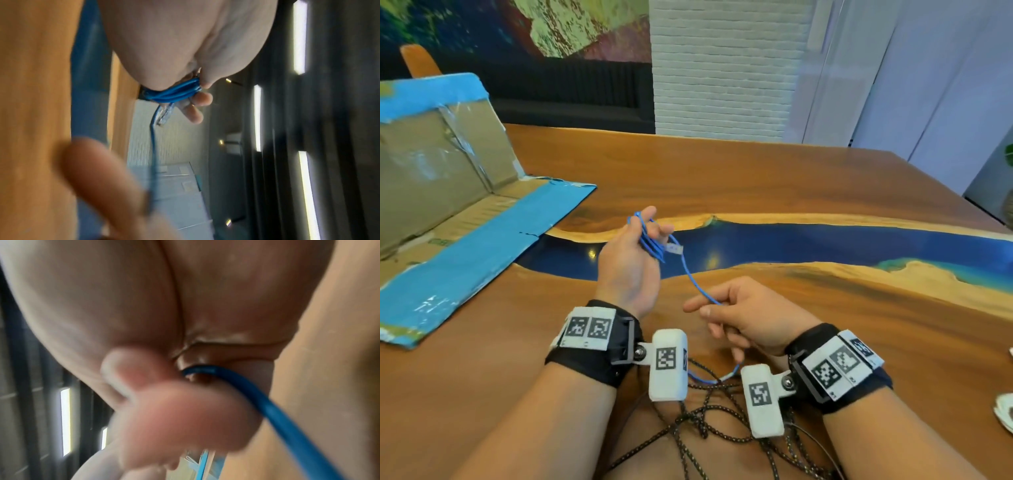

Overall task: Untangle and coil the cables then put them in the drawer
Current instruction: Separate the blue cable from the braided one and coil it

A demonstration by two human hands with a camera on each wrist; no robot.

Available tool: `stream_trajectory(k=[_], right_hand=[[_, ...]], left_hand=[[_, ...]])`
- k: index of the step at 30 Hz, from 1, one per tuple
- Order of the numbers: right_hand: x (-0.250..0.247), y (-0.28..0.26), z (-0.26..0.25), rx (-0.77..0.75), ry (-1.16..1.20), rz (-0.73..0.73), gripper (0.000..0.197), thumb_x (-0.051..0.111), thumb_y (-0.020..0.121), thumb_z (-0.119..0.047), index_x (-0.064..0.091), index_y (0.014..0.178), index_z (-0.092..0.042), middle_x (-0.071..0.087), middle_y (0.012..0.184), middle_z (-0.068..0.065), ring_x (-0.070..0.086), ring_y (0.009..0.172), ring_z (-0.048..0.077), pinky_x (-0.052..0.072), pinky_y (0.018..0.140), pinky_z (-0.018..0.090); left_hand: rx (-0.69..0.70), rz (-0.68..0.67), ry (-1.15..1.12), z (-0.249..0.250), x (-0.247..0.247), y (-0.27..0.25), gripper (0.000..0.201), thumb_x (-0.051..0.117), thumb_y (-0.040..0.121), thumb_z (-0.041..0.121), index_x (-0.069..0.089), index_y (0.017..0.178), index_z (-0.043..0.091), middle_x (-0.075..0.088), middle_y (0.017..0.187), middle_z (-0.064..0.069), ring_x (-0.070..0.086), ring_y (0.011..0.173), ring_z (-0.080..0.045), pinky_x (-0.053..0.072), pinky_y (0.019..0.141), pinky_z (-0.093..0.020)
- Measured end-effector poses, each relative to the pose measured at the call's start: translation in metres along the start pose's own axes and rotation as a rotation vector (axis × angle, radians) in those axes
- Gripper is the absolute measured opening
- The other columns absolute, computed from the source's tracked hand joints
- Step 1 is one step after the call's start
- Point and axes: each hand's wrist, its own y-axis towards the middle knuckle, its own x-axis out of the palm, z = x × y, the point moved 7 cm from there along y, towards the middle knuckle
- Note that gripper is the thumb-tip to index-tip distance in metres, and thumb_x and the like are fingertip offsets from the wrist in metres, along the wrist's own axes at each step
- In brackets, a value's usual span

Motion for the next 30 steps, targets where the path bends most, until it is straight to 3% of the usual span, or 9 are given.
stream_trajectory(k=[3, 5, 7, 10, 13, 17, 21, 26, 30], right_hand=[[-0.009, -0.004, -0.024, -0.086, -0.264, 0.105, 0.023, 0.058, 0.102, -0.033, 0.078, 0.105, -0.023, 0.044, 0.056, -0.002, 0.035, 0.047, 0.018, 0.034, 0.048, 0.027], [-0.015, -0.009, -0.042, -0.181, -0.369, 0.186, 0.026, 0.058, 0.101, -0.039, 0.080, 0.096, -0.027, 0.043, 0.058, -0.001, 0.056, 0.060, 0.026, 0.046, 0.061, 0.037], [-0.024, -0.014, -0.053, -0.267, -0.412, 0.277, 0.030, 0.058, 0.100, -0.037, 0.079, 0.083, -0.025, 0.064, 0.064, -0.003, 0.071, 0.087, 0.032, 0.054, 0.086, 0.050], [-0.048, -0.024, -0.063, -0.382, -0.318, 0.450, 0.025, 0.069, 0.096, -0.021, 0.074, 0.072, -0.016, 0.073, 0.071, 0.005, 0.069, 0.072, 0.019, 0.056, 0.078, 0.041], [-0.067, -0.032, -0.064, -0.456, -0.220, 0.566, 0.017, 0.080, 0.086, -0.016, 0.074, 0.074, -0.006, 0.068, 0.065, 0.014, 0.057, 0.059, 0.014, 0.046, 0.060, 0.028], [-0.079, -0.029, -0.054, -0.381, -0.163, 0.568, 0.007, 0.073, 0.093, -0.012, 0.079, 0.091, -0.010, 0.069, 0.065, -0.009, 0.054, 0.054, 0.000, 0.041, 0.057, 0.013], [-0.081, -0.020, -0.035, -0.273, -0.171, 0.477, 0.025, 0.060, 0.100, -0.006, 0.079, 0.106, -0.021, 0.073, 0.074, -0.005, 0.054, 0.062, 0.009, 0.048, 0.061, 0.022], [-0.072, -0.008, -0.017, -0.221, -0.088, 0.557, 0.010, 0.072, 0.093, -0.011, 0.081, 0.098, -0.010, 0.067, 0.058, -0.014, 0.056, 0.051, -0.003, 0.042, 0.054, 0.013], [-0.058, 0.002, -0.005, -0.174, 0.099, 0.532, 0.011, 0.070, 0.094, -0.008, 0.079, 0.099, -0.006, 0.075, 0.079, 0.016, 0.064, 0.064, 0.016, 0.054, 0.058, 0.027]], left_hand=[[0.068, -0.052, 0.549, 0.000, 0.005, -0.007, 0.033, 0.043, 0.111, 0.021, 0.069, 0.091, 0.018, 0.070, 0.083, -0.004, 0.069, 0.080, -0.024, 0.057, 0.075, -0.029], [0.027, -0.177, 0.807, -0.009, 0.015, -0.014, 0.034, 0.047, 0.109, 0.022, 0.073, 0.086, 0.020, 0.074, 0.087, -0.012, 0.068, 0.088, -0.032, 0.055, 0.081, -0.037], [-0.057, -0.342, 0.933, -0.022, 0.026, -0.026, 0.039, 0.047, 0.109, 0.022, 0.069, 0.077, 0.017, 0.070, 0.081, -0.022, 0.063, 0.076, -0.030, 0.053, 0.077, -0.037], [-0.222, -0.519, 0.830, -0.038, 0.042, -0.046, 0.048, 0.041, 0.109, 0.022, 0.070, 0.072, 0.014, 0.049, 0.052, -0.009, 0.049, 0.051, -0.020, 0.055, 0.078, -0.041], [-0.448, -0.564, 0.564, -0.049, 0.048, -0.057, 0.058, 0.038, 0.107, 0.044, 0.071, 0.087, 0.001, 0.025, 0.048, 0.001, 0.024, 0.044, -0.018, 0.049, 0.066, -0.033], [-0.518, -0.528, 0.320, -0.048, 0.053, -0.063, 0.038, 0.051, 0.094, 0.040, 0.059, 0.074, 0.009, 0.018, 0.048, 0.007, 0.015, 0.041, -0.011, 0.040, 0.051, -0.026], [-0.525, -0.437, 0.156, -0.047, 0.053, -0.061, 0.039, 0.052, 0.094, 0.040, 0.056, 0.065, 0.014, 0.013, 0.050, 0.008, 0.008, 0.044, -0.013, 0.037, 0.046, -0.024], [-0.547, -0.326, 0.043, -0.053, 0.050, -0.059, 0.051, 0.049, 0.098, 0.050, 0.050, 0.060, 0.015, 0.008, 0.051, 0.007, 0.007, 0.045, -0.014, 0.032, 0.044, -0.022], [-0.553, -0.257, 0.054, -0.061, 0.040, -0.054, 0.050, 0.048, 0.103, 0.041, 0.045, 0.059, 0.017, 0.016, 0.044, 0.008, 0.014, 0.037, -0.009, 0.030, 0.043, -0.022]])
